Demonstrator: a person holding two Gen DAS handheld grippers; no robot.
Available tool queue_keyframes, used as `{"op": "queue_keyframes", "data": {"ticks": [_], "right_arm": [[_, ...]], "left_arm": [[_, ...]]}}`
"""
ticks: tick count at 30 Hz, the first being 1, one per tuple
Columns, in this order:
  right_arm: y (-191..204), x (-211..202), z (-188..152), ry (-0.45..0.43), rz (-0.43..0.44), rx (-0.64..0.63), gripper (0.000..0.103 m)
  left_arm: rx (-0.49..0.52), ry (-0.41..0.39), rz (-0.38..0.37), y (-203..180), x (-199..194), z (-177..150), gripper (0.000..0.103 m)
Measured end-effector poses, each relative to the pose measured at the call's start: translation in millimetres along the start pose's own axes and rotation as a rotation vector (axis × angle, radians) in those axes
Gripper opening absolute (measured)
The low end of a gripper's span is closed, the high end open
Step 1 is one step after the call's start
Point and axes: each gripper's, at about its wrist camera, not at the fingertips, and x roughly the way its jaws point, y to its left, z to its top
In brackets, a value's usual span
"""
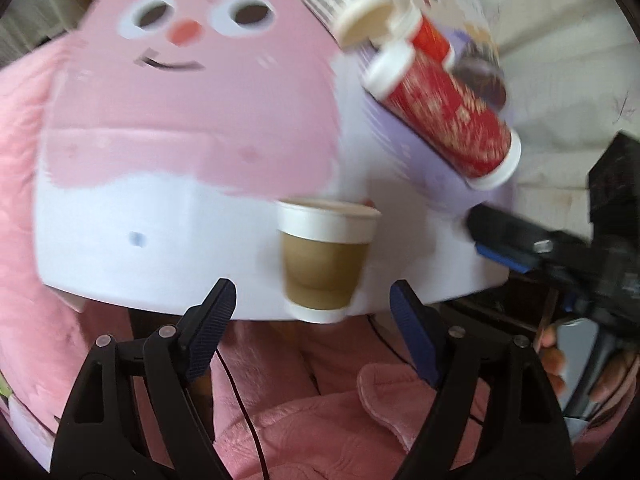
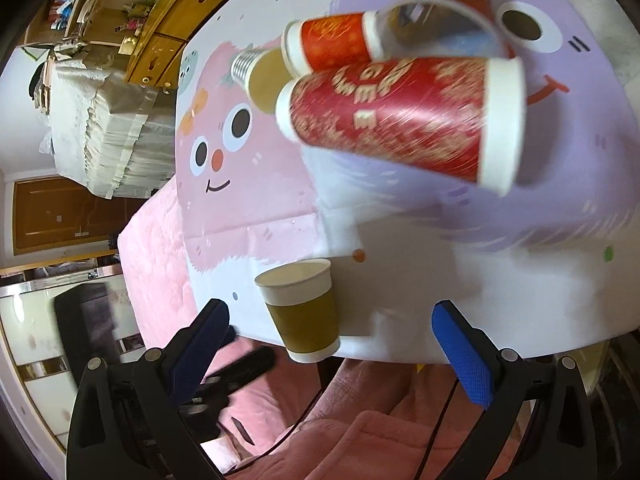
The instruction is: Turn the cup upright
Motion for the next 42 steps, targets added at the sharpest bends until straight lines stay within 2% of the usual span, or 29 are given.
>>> {"op": "queue_keyframes", "data": {"ticks": [1, 4, 8, 15, 17, 19, 22, 25, 28, 32, 33, 36, 39, 42], "right_arm": [[4.5, 5.4, -2.6, -0.002, -0.008, -0.001, 0.103], [20.9, 24.5, -10.0, -0.006, -0.031, -0.012, 0.103], [45.6, 55.6, -21.2, -0.019, -0.096, -0.046, 0.103], [70.1, 99.8, -39.2, -0.088, -0.267, -0.081, 0.102], [71.2, 109.7, -43.4, -0.108, -0.304, -0.088, 0.097], [70.6, 116.9, -44.4, -0.116, -0.31, -0.092, 0.071], [71.4, 117.6, -45.9, -0.148, -0.303, -0.086, 0.067], [75.3, 108.9, -45.4, -0.239, -0.293, -0.088, 0.067], [80.7, 94.2, -45.9, -0.384, -0.285, -0.128, 0.067], [86.6, 86.6, -54.1, -0.634, -0.316, -0.232, 0.067], [87.4, 88.3, -60.7, -0.72, -0.327, -0.269, 0.067], [84.7, 94.7, -78.2, -0.896, -0.339, -0.358, 0.067], [82.8, 101.9, -86.2, -0.937, -0.378, -0.394, 0.067], [80.1, 103.7, -95.6, -0.955, -0.356, -0.362, 0.066]], "left_arm": [[-0.006, -0.035, 0.025, 6.6, -7.7, -2.0, 0.077], [-0.032, -0.071, 0.112, 27.8, -15.1, -2.8, 0.077], [-0.085, -0.1, 0.132, 62.0, -17.1, -2.5, 0.077], [0.089, -0.169, 0.207, 85.3, -21.1, 13.4, 0.077], [0.139, -0.174, 0.197, 92.1, -29.4, 17.8, 0.077], [0.186, -0.183, 0.184, 89.2, -32.9, 21.7, 0.077], [0.255, -0.207, 0.183, 96.1, -53.3, 23.1, 0.077], [0.306, -0.22, 0.181, 95.2, -64.7, 24.4, 0.077], [0.36, -0.232, 0.185, 88.9, -67.0, 29.1, 0.077], [0.416, -0.256, 0.175, 84.1, -77.6, 29.2, 0.077], [0.428, -0.264, 0.173, 83.3, -79.7, 29.2, 0.077], [0.442, -0.289, 0.173, 82.9, -86.6, 30.2, 0.077], [0.424, -0.314, 0.15, 84.7, -94.5, 33.3, 0.077], [0.401, -0.341, 0.12, 86.3, -101.9, 36.2, 0.077]]}}
